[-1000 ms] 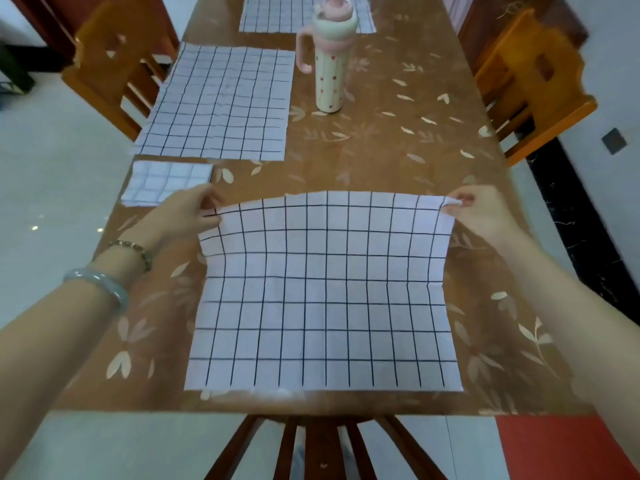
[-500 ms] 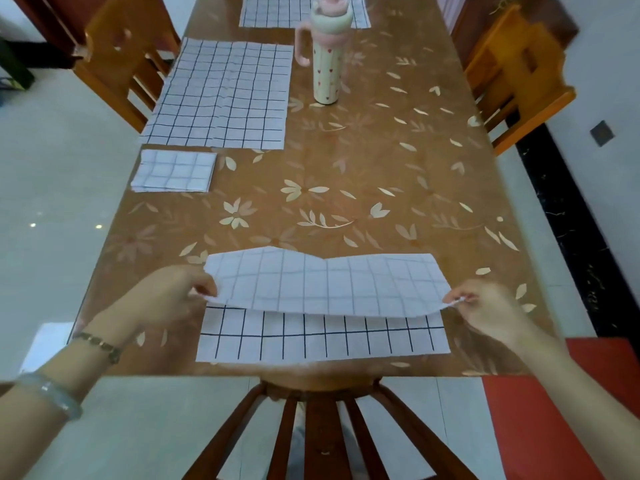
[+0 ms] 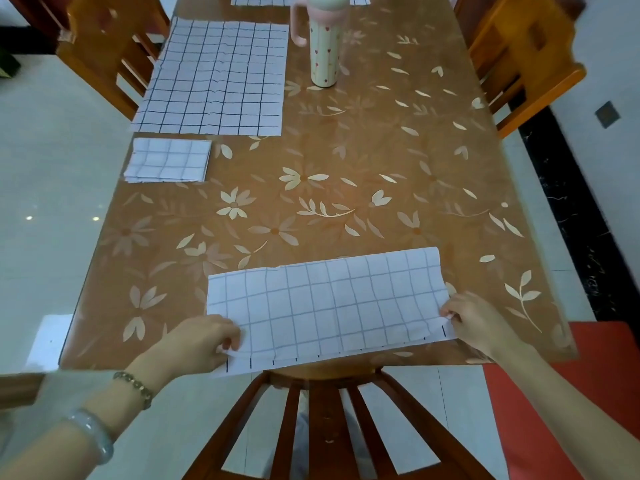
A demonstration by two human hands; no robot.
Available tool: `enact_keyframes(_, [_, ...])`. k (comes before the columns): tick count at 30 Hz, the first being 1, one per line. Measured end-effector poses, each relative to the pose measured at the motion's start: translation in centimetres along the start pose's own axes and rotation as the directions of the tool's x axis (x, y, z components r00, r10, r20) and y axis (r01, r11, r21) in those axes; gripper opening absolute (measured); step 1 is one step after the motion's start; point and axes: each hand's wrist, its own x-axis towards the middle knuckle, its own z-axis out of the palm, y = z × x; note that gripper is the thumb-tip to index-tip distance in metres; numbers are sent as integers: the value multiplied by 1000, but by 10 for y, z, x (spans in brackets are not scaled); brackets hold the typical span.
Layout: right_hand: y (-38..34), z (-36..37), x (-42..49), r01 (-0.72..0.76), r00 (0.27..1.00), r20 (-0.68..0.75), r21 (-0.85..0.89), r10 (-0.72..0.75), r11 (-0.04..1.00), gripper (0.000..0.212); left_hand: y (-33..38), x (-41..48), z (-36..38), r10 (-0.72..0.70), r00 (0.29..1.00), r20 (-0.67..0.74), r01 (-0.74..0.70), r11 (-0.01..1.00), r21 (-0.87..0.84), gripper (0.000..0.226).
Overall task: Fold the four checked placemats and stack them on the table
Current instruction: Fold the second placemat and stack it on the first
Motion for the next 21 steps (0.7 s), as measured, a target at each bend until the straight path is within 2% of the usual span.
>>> enact_keyframes(1, [0, 0, 1, -2, 1000, 18, -2, 2, 1000, 27, 0, 1, 2, 12, 1000, 2, -12, 1000, 1, 12])
enact_keyframes(3, [-2, -4, 2, -2, 998, 63, -18, 3, 1000, 18, -2, 1, 5, 2, 1000, 31, -1, 1000, -16, 30])
enact_keyframes(4, [-2, -6, 2, -3, 998, 58, -15, 4, 1000, 16, -4, 1, 5, -6, 999, 36, 8, 999, -50, 41])
enact_keyframes(5, [-3, -8, 2, -4, 1000, 8, -6, 4, 1000, 24, -3, 2, 5, -6, 1000, 0, 6, 996, -94, 49])
enact_keyframes(7, [-11, -13, 3, -10, 986, -164, -9, 8, 1000, 40, -1, 6, 4, 15, 976, -219, -49, 988, -149, 56])
enact_keyframes(9, [-39, -14, 9, 0, 933, -359, 21, 8, 1000, 44, 6, 20, 6, 54, 875, -481, -120, 987, -108, 52])
enact_keyframes(11, [-88, -6, 18, 44, 900, -436, 153, 28, 987, 42, 20, 42, 9, 39, 817, -575, -94, 993, -66, 51])
enact_keyframes(13, [-140, 13, 28, 158, 902, -429, 234, -44, 959, 41, 38, 66, 14, -6, 828, -561, -25, 998, -49, 58])
enact_keyframes(16, [-194, 50, 44, 306, 913, -308, 91, -266, 948, 47, 54, 90, 25, -64, 881, -469, 64, 998, -16, 64])
enact_keyframes(18, [-203, 67, 56, 317, 926, -209, -23, -314, 948, 55, 57, 98, 33, -127, 900, -417, 122, 992, -39, 67])
enact_keyframes(21, [-190, 76, 67, 274, 956, -80, -98, -282, 957, 66, 60, 104, 45, -211, 895, -394, 200, 977, -68, 72])
